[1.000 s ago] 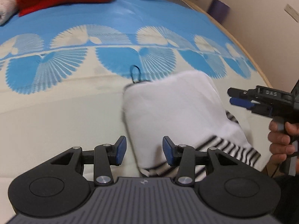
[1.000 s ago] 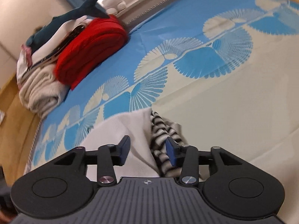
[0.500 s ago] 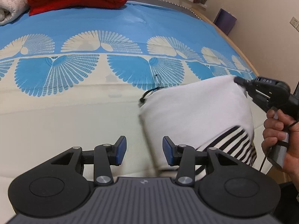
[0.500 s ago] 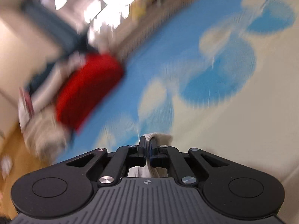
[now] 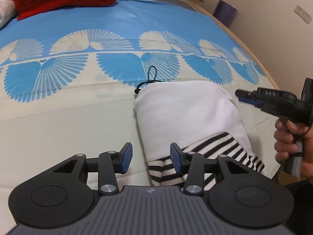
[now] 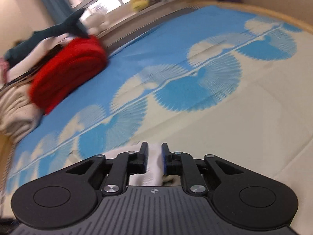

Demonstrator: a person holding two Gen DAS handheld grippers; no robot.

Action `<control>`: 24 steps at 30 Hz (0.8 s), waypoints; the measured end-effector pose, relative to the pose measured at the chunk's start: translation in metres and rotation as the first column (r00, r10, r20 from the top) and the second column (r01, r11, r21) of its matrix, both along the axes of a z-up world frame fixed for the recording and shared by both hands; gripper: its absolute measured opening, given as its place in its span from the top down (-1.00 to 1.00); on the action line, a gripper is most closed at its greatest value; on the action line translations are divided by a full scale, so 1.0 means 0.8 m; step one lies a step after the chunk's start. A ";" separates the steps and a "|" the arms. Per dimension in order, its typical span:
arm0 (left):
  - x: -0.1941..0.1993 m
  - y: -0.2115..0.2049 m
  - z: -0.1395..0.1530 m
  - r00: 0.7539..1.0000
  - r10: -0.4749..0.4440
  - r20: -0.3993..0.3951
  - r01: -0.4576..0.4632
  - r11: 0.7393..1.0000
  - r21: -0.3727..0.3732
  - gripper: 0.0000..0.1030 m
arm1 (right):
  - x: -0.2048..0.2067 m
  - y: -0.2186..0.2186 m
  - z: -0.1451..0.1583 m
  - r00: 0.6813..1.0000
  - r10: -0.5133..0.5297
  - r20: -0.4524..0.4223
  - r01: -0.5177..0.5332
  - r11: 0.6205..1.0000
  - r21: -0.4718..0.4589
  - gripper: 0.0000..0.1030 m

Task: Fold small clothes

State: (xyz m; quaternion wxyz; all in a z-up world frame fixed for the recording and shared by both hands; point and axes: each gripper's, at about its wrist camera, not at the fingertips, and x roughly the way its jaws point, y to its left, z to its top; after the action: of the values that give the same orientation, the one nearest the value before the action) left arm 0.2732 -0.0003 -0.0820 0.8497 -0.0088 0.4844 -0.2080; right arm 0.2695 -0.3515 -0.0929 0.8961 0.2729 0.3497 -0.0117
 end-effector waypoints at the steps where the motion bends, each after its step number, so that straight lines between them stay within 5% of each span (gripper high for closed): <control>1: -0.001 -0.003 0.000 1.000 -0.004 0.002 0.004 1.000 0.002 0.08 | -0.004 -0.001 -0.002 0.999 0.038 -0.019 -0.038 0.999 0.016 0.40; 3: -0.001 -0.007 0.001 1.000 -0.006 0.004 0.006 1.000 -0.003 0.08 | -0.012 -0.006 -0.011 0.991 0.112 -0.069 -0.106 0.991 0.081 0.07; 7: -0.002 -0.012 0.000 1.000 0.000 0.004 0.000 1.000 -0.007 0.08 | -0.021 -0.003 -0.025 0.973 0.190 -0.135 -0.172 0.976 0.131 0.07; 8: -0.003 -0.014 -0.001 1.000 -0.001 0.003 0.001 1.000 -0.009 0.08 | -0.024 -0.001 -0.026 0.968 0.208 -0.138 -0.189 0.972 0.137 0.26; 9: -0.004 -0.016 -0.002 1.000 -0.007 -0.001 0.007 1.000 -0.009 0.08 | -0.026 0.001 -0.026 0.966 0.221 -0.135 -0.203 0.970 0.135 0.82; 10: -0.004 -0.019 -0.004 1.000 -0.015 -0.004 0.015 1.000 -0.002 0.08 | -0.030 0.002 -0.024 0.965 0.228 -0.128 -0.213 0.969 0.123 0.92; 14: -0.011 -0.034 -0.006 0.996 -0.086 -0.029 0.084 0.995 -0.058 0.08 | -0.050 -0.020 -0.007 0.987 0.154 -0.054 -0.145 0.978 0.147 0.95; 17: -0.022 -0.054 -0.014 0.982 -0.183 -0.037 0.180 0.981 -0.070 0.08 | -0.056 -0.021 -0.014 0.983 0.139 -0.123 -0.130 0.989 0.075 0.95; 22: -0.034 -0.082 -0.072 0.961 -0.248 -0.122 0.261 0.960 0.102 0.03 | -0.048 0.000 -0.036 0.962 0.168 -0.217 -0.178 0.984 -0.027 0.95; 24: -0.033 -0.081 -0.069 0.962 -0.246 -0.121 0.259 0.961 0.101 0.03 | -0.042 0.010 -0.048 0.945 0.172 -0.279 -0.199 0.977 -0.071 0.99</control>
State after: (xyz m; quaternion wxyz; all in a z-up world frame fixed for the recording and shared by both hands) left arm 0.2467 -0.0653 -0.1374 0.7880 0.0915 0.5377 -0.2856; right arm 0.2357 -0.3433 -0.1314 0.8493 0.1901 0.4922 0.0183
